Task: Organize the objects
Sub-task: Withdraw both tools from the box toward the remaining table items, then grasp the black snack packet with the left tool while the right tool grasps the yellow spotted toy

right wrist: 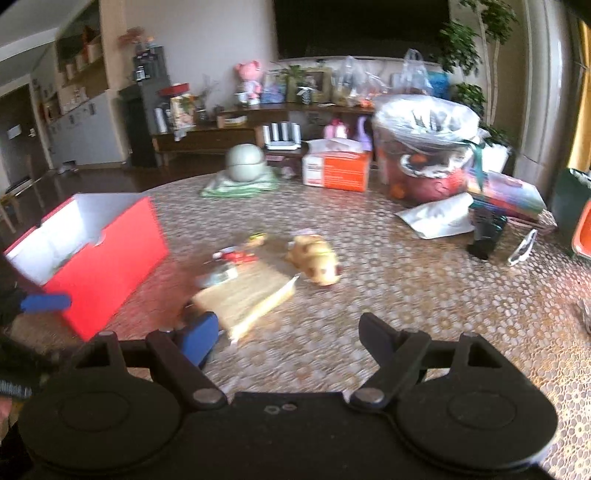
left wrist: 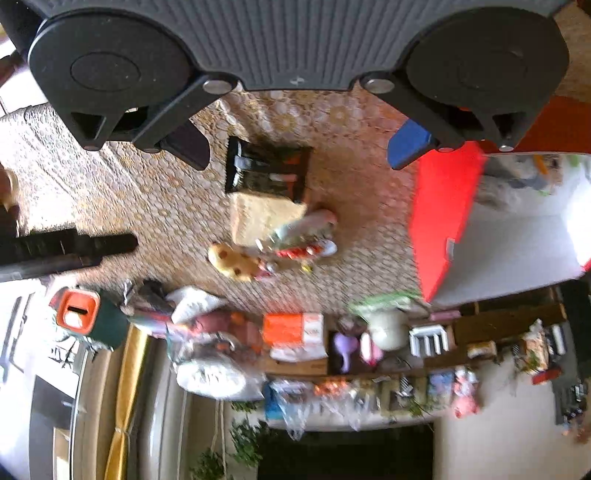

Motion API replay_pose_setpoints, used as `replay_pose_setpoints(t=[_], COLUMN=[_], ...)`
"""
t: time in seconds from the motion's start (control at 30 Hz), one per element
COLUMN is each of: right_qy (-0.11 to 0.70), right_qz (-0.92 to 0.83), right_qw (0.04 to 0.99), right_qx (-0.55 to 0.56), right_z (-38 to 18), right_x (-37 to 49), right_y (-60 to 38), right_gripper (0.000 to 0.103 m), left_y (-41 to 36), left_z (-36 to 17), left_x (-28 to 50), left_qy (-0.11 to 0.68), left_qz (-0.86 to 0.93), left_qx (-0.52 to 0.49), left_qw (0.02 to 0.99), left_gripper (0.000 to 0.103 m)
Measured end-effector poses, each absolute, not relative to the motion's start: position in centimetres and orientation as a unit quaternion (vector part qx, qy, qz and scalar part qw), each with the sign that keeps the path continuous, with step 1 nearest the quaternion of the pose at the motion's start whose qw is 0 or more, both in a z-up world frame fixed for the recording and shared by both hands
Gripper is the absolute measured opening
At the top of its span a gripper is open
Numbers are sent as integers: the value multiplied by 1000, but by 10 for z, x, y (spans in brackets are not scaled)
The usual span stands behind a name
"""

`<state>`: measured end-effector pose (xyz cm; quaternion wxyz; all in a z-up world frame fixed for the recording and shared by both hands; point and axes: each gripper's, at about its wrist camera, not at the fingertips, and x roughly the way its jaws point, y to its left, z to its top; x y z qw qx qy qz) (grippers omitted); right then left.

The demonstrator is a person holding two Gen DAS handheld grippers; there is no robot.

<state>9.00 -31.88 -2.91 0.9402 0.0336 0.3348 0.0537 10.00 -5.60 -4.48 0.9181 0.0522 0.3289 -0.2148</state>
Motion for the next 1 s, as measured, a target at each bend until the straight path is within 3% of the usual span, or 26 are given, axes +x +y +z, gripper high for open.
replay_pose_setpoints(t=[1.0], right_qy=[396], right_qz=[61], right_qw=[915], right_qx=[54], right_z=[-96], right_x=[251], right_y=[-341], right_gripper=[82], left_y=[-117], left_z=[-113], left_x=[170], left_qy=[363], left_qz=[-263], left_qx=[93], left_qw=[889], left_gripper=[103])
